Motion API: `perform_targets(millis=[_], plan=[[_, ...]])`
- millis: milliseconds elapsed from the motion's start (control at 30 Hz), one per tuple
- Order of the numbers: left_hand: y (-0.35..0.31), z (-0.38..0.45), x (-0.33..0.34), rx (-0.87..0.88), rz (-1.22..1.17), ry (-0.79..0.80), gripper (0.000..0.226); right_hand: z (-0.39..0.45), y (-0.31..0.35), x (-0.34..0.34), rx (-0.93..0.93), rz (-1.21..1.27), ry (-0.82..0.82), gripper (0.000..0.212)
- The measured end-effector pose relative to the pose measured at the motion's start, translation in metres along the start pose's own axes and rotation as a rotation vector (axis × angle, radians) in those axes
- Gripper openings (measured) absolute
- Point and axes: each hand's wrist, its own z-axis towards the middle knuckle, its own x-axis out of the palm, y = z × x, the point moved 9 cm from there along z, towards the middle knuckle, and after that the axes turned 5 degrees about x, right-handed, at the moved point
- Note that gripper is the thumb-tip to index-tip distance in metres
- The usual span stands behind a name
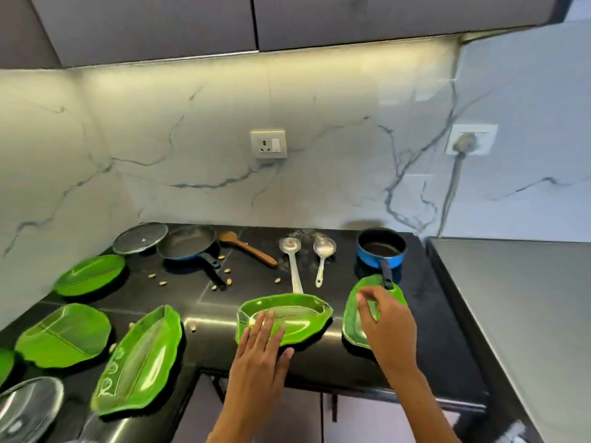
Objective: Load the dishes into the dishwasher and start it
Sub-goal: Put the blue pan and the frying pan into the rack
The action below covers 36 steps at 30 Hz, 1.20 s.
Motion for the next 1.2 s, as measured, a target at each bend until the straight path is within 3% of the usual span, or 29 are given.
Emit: perform_targets(millis=[233,367,467,567,733,933,1200], plan=[[0.028,0.099,0.055,0.102,-0.003,0.055,0.061,0.09,-0.064,0.085,0.104,-0.275,0.007,0.019],[0.043,0.142,0.084,0.152,0.009,0.084,0.062,0.135,-0.121,0.131,0.27,-0.673,0.154,0.038],[0.048,0.163,0.104,0.181,0.005,0.119,0.06,0.149,-0.152,0.145,0.38,-0.885,0.245,0.039],[0.049,0.174,0.122,0.205,-0.006,0.146,0.059,0.159,-0.167,0.155,0.367,-0.984,0.287,0.035],[0.043,0.176,0.141,0.255,-0.026,0.207,0.06,0.168,-0.175,0.154,0.388,-0.991,0.319,0.039],[0.006,0.178,0.15,0.366,-0.095,0.212,0.052,0.175,-0.151,0.11,0.383,-0.805,0.255,0.043],[-0.135,0.144,0.142,0.605,-0.216,0.22,0.058,0.074,-0.154,-0.03,0.547,-0.61,0.15,0.036]])
